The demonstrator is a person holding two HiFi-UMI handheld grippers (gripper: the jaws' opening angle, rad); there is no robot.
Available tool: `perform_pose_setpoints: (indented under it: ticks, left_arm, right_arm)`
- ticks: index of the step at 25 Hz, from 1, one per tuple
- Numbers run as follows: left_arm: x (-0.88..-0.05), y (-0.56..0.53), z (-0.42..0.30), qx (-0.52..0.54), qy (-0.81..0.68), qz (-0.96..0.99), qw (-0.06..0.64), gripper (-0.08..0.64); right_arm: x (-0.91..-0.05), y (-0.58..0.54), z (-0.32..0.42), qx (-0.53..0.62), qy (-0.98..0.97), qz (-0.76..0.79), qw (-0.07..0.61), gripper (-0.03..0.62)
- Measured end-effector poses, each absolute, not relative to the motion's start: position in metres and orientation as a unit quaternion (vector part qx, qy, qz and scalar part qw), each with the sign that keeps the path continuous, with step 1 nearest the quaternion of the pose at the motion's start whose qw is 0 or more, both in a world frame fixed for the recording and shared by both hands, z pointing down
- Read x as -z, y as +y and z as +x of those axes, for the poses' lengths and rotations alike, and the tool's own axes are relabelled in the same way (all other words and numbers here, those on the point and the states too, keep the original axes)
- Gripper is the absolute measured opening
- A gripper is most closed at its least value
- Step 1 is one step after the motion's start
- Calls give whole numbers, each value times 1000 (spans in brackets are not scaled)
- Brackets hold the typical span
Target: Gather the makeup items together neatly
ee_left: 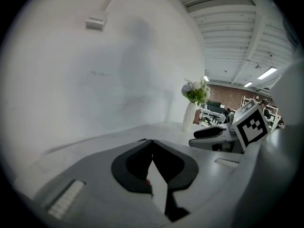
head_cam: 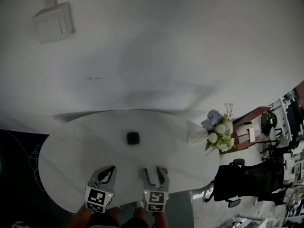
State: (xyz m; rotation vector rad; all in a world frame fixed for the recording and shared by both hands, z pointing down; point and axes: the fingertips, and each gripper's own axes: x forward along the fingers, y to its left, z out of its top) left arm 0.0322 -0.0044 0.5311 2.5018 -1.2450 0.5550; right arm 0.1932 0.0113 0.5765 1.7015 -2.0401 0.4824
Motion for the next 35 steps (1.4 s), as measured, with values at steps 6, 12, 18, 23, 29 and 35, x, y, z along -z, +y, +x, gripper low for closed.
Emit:
perform_pose_setpoints:
  ticks: [6,12,18,23,29,35]
  left_arm:
    - [-475,-18,22,-157,-466,864,107,11]
    - [-416,-21,5,-116,-508,851,67,11]
    - [-387,-16,-15,-90,-545,832,48,11]
    - [-378,-12,-18,-78,-559,824,44,11]
    - [-375,-13,-21,-76,-567,819,42,11]
    - [-388,-18,-18,-88,-563,820,54,11]
  right_arm:
    - [-497,-15,182,-105,-767,605,186,178]
    - [-435,-23,170,-47,-785,597,156,89]
    - [-404,-24,154,-19,-802,583,133,5]
    - [-393,-24,147,-13,-813,569,124,5]
    - [-390,-29,145,-12,-817,563,122,5]
    - [-399,-35,144,-23,-818,561,127,6]
